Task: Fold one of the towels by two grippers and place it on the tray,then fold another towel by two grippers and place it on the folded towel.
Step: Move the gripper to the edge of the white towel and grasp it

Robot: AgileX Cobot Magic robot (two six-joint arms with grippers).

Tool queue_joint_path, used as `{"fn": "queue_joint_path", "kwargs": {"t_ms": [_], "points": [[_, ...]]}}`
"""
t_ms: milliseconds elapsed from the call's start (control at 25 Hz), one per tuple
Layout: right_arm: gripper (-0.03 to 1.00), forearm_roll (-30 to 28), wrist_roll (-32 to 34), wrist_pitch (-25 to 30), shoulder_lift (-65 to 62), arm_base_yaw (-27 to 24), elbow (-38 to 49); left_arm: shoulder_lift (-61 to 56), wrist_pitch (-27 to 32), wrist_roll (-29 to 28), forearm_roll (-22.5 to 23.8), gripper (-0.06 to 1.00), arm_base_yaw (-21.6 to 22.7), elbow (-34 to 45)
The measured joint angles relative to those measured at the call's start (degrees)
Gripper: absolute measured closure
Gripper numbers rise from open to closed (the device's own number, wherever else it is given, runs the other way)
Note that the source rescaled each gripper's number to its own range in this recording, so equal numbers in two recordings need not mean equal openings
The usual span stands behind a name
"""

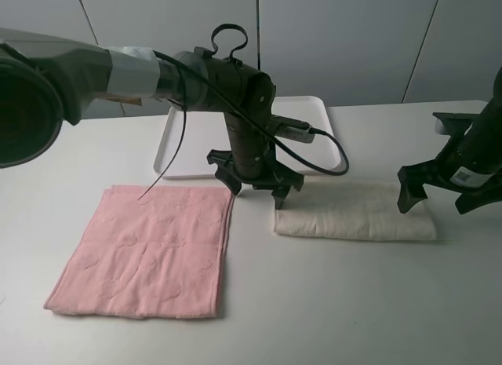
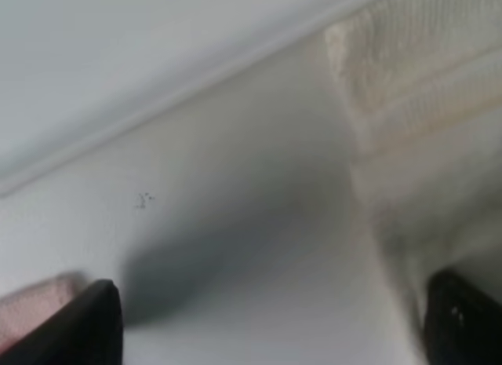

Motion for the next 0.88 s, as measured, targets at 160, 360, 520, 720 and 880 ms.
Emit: {"fn": "queue_joint_path", "kwargs": {"t_ms": [160, 360, 520, 720, 880], "points": [[0.01, 0.0, 0.0, 0.5, 0.0, 0.0, 0.0, 1.6, 3.2, 0.5, -0.9, -0.04, 0.0, -3.1], [0.01, 0.0, 0.0, 0.5, 0.0, 0.0, 0.0, 2.0, 3.7, 1.1, -1.5, -0.04, 0.0, -3.7], [0.01, 0.0, 0.1, -0.4, 0.0, 0.0, 0.0, 2.0, 3.7, 1.4, -1.6, -0.04, 0.0, -3.7], [0.03, -0.1, 0.2, -0.2, 0.2, 0.0, -1.5, 2.0, 3.7, 1.6, -1.8, -0.04, 0.1, -3.7], [0.08, -0.2, 0.2, 2.0, 1.9, 0.0, -3.7, 2.0, 3.6, 1.6, -1.8, -0.04, 0.1, -3.7]]}}
